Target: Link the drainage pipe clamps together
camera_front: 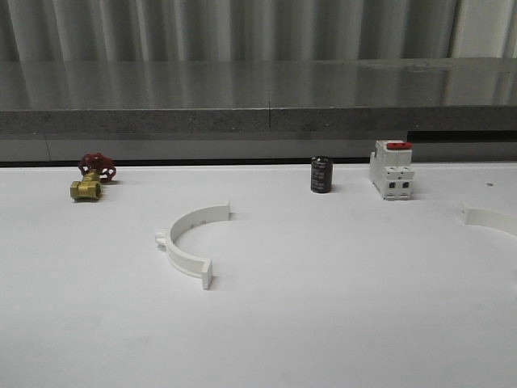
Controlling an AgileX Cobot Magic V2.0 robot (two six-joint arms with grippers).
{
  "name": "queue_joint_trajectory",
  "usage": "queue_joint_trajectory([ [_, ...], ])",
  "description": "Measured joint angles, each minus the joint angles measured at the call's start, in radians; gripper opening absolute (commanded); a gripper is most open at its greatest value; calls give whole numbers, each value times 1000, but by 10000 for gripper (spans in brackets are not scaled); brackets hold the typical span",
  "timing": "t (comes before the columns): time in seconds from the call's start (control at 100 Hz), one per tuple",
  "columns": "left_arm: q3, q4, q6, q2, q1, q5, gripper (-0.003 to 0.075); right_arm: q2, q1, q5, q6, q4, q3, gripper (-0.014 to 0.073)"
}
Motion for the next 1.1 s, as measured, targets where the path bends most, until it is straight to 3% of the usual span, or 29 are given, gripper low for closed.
queue_joint_trajectory([
  [0.39,142,-4,55,-386,1,87,541,0,0,0,0,0,0,-69],
  [0.53,175,-4,101,-460,1,103,412,0,0,0,0,0,0,-69],
  [0.77,196,-6,119,-501,1,105,-20,0,0,0,0,0,0,-69],
  [1.1,196,4,122,-501,1,107,-20,0,0,0,0,0,0,-69],
])
